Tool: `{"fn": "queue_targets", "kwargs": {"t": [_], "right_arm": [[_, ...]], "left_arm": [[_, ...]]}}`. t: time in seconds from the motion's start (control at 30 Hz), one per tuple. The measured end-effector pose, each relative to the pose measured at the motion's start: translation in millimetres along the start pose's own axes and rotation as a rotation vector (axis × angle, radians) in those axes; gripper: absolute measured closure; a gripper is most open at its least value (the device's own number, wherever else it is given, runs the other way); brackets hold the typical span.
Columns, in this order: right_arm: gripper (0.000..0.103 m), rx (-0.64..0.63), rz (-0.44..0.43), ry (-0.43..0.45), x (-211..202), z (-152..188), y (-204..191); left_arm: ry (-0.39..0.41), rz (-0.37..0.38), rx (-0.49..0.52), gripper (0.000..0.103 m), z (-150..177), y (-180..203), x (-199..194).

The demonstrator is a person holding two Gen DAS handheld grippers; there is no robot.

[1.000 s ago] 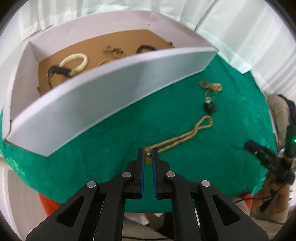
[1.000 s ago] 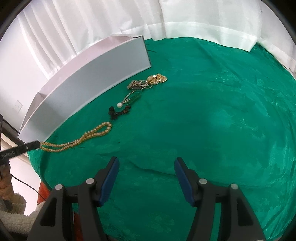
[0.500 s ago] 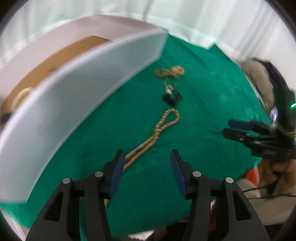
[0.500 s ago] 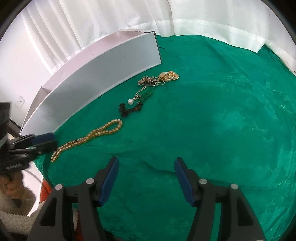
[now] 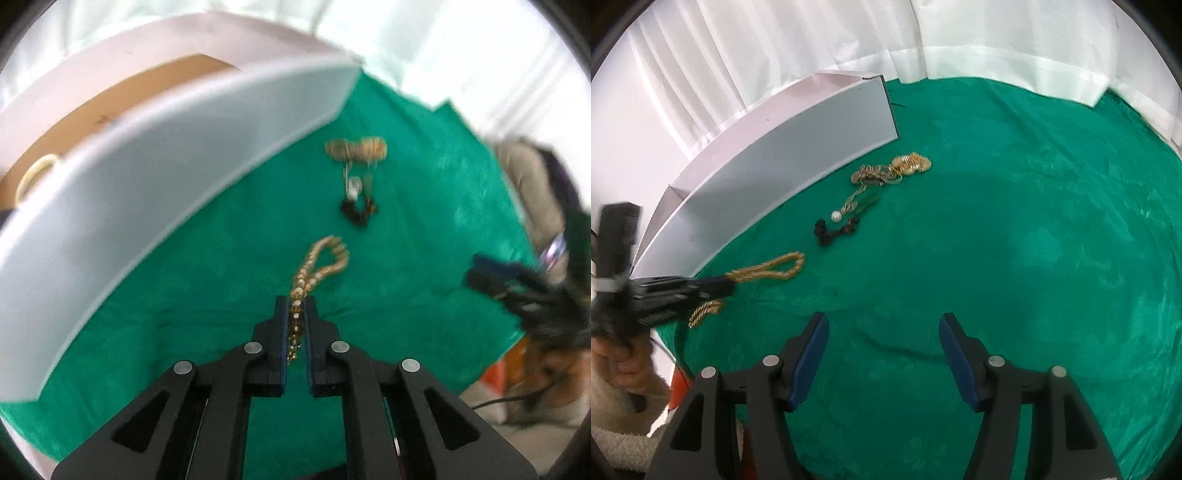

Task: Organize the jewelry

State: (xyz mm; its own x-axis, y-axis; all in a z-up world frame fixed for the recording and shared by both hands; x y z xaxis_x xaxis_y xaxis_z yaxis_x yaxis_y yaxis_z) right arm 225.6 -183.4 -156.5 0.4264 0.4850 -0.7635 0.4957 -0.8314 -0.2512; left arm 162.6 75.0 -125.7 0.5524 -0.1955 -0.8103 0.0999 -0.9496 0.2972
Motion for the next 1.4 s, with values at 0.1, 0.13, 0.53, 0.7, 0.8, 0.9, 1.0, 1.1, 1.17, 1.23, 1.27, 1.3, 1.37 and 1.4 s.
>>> {"fn": "queue_targets", "kwargs": {"t": [0.1,0.13,0.53,0.7,0.8,0.9,1.0,1.1,1.17,1.23,1.27,1.3,1.37,1.4], "right_arm": [[0.04,-0.061,-0.005,-0.004,13.3,-10.9,-8.9],[0.04,-0.097,-0.015,-0.007,21.7,-17.4,-18.4],[0.078,-0.357,0.0,-0.077,119.5,-55.6,-85.9],[0.091,-0.243,-0.043,-0.037,84.0,-68.5,-68.7],[0.091,-0.184,-0.092,-0.004,48.1,-84.5,-55.4],[0.091,-0.149,-0.129,0.031,16.6,-102.0,-44.9],[0.091,-0.135,-0.161,0.06,-6.6,-114.4,-40.7],[0.091,-0.132,-0.197,0.1,-25.0,-130.0,-42.9],[0.091,-0.143,-0.216,0.128,-40.1,-140.0,-45.5],[0.091,-0.156,-0.23,0.151,-48.5,-148.6,-57.2],[0.091,-0.161,-0.244,0.163,-52.3,-157.0,-62.1],[0.091,-0.165,-0.252,0.17,-55.3,-164.0,-65.6],[0.091,-0.185,-0.257,0.194,-54.9,-181.1,-76.9],[0.091,-0.193,-0.258,0.201,-55.1,-187.8,-81.4]], "left_arm": [[0.049,0.03,-0.042,0.098,-5.9,-2.9,-21.4],[0.064,0.029,-0.052,0.098,-7.4,-3.7,-27.5],[0.039,-0.013,-0.091,0.098,7.1,-11.9,-27.3],[0.044,-0.015,-0.1,0.098,3.3,-9.0,-38.9],[0.054,0.0,-0.116,0.098,-5.3,-5.5,-51.3],[0.07,0.026,-0.131,0.098,-14.2,-0.9,-68.3],[0.088,0.052,-0.142,0.098,-25.9,3.7,-87.2],[0.107,0.076,-0.137,0.098,-40.3,8.7,-107.2],[0.12,0.092,-0.134,0.098,-53.4,10.1,-122.9],[0.143,0.091,-0.126,0.098,-69.0,8.8,-139.7],[0.155,0.086,-0.122,0.098,-75.5,7.4,-145.3],[0.171,0.078,-0.117,0.098,-83.2,5.6,-153.0],[0.208,0.048,-0.113,0.098,-100.8,-0.6,-168.4],[0.221,0.033,-0.111,0.098,-107.1,-3.8,-173.2]]}}
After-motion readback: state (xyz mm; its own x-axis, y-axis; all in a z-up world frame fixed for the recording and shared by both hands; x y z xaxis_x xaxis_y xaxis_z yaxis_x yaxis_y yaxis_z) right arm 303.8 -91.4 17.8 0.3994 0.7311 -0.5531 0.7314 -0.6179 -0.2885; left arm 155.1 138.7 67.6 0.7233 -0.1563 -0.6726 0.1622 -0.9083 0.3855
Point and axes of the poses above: each gripper's, at about its wrist camera, not at the fingertips, and x roughly the way its jaws point, y to its right, z to its underside, the point moved 2 cm from there along x, roughly the way its jaws point, and after that the axes turned 5 degrees about y, right-handed, at the moved point
